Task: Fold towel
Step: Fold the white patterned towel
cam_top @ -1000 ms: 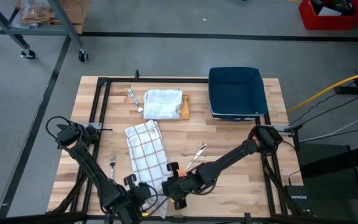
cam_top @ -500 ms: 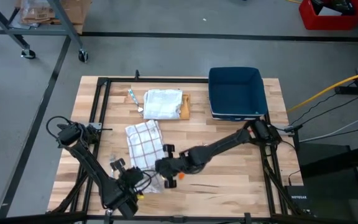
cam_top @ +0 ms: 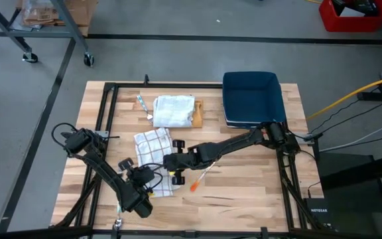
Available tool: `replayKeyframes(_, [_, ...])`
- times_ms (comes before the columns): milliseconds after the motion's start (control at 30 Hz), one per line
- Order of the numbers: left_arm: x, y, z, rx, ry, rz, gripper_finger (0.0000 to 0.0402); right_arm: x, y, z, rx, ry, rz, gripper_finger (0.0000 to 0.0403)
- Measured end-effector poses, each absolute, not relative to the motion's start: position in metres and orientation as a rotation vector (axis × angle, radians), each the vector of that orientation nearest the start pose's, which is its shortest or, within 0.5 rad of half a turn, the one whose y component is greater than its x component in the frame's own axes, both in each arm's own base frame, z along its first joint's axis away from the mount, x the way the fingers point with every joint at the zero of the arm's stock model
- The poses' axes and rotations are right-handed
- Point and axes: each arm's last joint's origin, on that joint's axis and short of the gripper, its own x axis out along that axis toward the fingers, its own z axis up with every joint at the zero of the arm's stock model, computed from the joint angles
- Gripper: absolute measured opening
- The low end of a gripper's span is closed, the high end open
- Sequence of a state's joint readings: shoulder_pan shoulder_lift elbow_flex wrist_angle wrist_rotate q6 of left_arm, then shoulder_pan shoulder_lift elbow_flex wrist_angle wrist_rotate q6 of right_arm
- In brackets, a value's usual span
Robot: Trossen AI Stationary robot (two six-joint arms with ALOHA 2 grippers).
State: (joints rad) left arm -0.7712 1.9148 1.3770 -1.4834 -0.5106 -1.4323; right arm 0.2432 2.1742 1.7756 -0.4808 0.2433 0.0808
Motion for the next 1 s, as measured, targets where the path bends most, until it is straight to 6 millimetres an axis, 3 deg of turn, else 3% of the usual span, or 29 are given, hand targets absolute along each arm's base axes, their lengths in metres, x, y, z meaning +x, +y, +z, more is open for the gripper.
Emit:
replayKeyframes(133, [0.230, -0.197, 0.186, 0.108, 1.244, 0.900, 0.0014, 0.471, 0.102, 0.205, -0.128, 0.856, -0.023, 0.0024])
replayKeyframes(267, [0.229, -0.191, 0.180, 0.124, 1.259, 0.926, 0.0024, 0.473, 0.097, 0.198, -0.113, 0.874, -0.007, 0.0063])
replayKeyframes(467, [0.226, -0.183, 0.172, 0.140, 1.267, 0.966, 0.0082, 0.474, 0.096, 0.192, -0.136, 0.882, -0.045, 0.0147])
replayKeyframes(600, [0.225, -0.181, 0.170, 0.092, 1.233, 1.019, 0.0123, 0.474, 0.097, 0.192, -0.163, 0.880, -0.025, 0.0181])
replayKeyframes(733, [0.227, -0.182, 0.174, 0.009, 1.177, 1.080, 0.0139, 0.473, 0.101, 0.192, -0.147, 0.887, 0.056, 0.0194])
replayKeyframes(1000, [0.229, -0.184, 0.188, 0.070, 1.206, 1.054, 0.0119, 0.469, 0.119, 0.192, -0.154, 0.893, 0.164, 0.0195])
